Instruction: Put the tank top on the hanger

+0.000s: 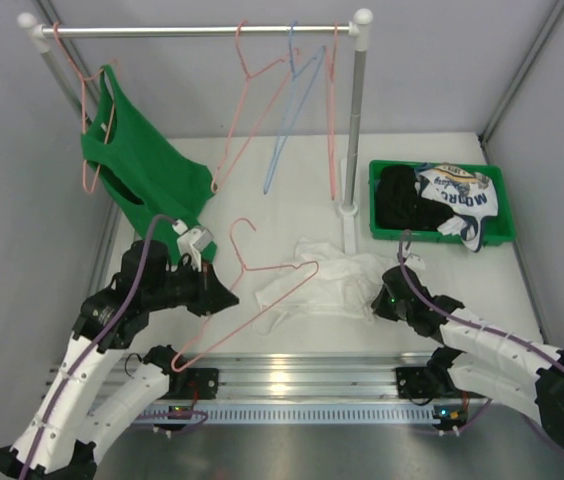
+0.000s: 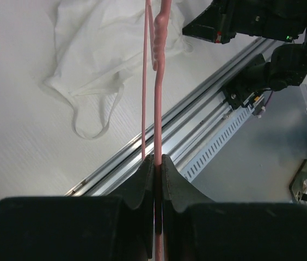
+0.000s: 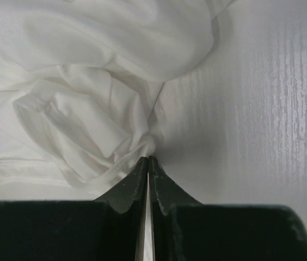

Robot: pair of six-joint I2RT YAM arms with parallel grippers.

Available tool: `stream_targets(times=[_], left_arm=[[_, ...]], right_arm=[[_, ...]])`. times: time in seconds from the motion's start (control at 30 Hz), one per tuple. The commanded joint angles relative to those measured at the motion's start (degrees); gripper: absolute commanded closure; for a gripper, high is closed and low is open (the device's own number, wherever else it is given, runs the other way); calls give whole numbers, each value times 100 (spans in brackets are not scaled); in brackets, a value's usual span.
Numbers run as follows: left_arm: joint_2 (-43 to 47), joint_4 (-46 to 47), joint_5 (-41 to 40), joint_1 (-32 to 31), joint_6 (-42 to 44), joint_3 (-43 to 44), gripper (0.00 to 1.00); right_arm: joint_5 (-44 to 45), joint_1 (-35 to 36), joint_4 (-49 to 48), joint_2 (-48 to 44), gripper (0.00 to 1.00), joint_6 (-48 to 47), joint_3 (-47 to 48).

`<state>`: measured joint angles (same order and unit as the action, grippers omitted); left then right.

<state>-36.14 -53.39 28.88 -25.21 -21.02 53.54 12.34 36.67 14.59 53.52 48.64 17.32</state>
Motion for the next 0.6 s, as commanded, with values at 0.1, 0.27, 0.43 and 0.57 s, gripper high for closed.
stream_targets(times=[0.1, 0.27, 0.43, 0.57], left_arm=[[-261, 987, 767, 8, -254, -326, 100], [-394, 1330, 873, -150, -403, -502, 100], [-517, 1576, 489, -720, -552, -634, 100], [-640, 1805, -65, -1432, -780, -687, 100]], right_arm=[[67, -54, 729, -561, 99, -39, 315], [93, -54, 1247, -1114, 100, -39, 544], [111, -54, 1476, -1326, 100, -65, 764], [102, -54, 1512, -1326, 100, -92, 817]])
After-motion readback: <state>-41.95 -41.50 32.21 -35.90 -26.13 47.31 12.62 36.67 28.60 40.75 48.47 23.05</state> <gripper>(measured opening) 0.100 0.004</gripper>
